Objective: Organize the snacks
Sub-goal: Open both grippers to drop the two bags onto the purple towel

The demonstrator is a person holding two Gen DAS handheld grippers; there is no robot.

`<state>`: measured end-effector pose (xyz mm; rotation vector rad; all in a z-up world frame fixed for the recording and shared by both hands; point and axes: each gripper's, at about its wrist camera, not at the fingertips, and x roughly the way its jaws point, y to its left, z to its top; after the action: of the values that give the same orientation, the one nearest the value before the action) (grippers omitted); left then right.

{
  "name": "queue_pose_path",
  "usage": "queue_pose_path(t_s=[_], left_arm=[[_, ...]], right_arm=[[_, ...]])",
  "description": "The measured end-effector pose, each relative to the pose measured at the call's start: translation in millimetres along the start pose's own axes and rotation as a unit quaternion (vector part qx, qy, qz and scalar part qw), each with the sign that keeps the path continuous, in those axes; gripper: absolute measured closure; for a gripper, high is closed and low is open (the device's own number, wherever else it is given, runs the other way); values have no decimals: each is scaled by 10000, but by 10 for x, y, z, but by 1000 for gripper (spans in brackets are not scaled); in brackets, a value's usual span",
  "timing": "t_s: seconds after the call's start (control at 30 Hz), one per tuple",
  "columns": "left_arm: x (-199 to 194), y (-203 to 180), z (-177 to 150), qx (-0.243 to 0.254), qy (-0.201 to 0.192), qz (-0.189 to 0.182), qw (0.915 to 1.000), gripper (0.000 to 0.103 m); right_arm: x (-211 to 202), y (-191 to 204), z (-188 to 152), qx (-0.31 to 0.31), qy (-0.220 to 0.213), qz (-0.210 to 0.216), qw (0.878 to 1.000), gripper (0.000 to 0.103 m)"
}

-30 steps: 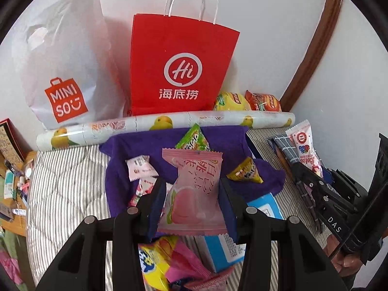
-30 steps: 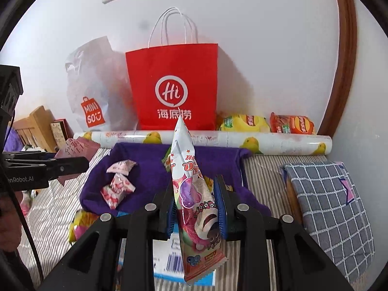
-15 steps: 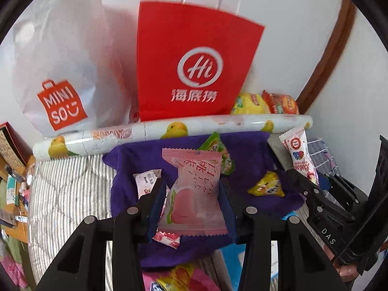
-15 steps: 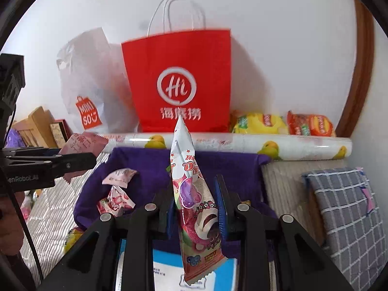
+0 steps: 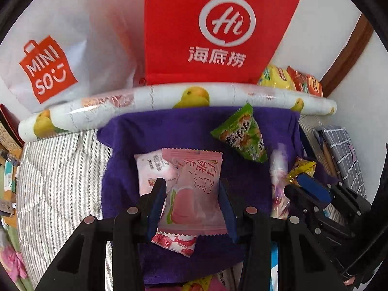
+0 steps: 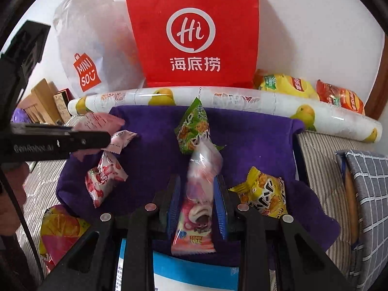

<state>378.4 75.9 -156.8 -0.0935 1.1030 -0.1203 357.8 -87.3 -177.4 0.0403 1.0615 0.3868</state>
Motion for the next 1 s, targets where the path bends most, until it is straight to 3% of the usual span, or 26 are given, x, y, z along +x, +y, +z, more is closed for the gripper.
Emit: queue_pose_path(t_s=[0.47, 0.57, 0.8, 1.0], left_arm=[[206, -80, -33, 58, 250, -73, 9996, 61], [255, -71, -39, 14, 333, -169, 9993, 61], [287, -60, -38, -89, 391, -405, 9984, 60], [189, -79, -18, -113, 276, -594, 9978, 45]], right_arm=[[-44, -98, -46, 180, -77, 7, 9998, 77], [-82, -98, -52, 161, -185, 12, 9997, 71], [-100, -48, -64, 103, -245, -22, 9996, 70], [-114, -29, -72, 93, -287, 4, 9995, 69]])
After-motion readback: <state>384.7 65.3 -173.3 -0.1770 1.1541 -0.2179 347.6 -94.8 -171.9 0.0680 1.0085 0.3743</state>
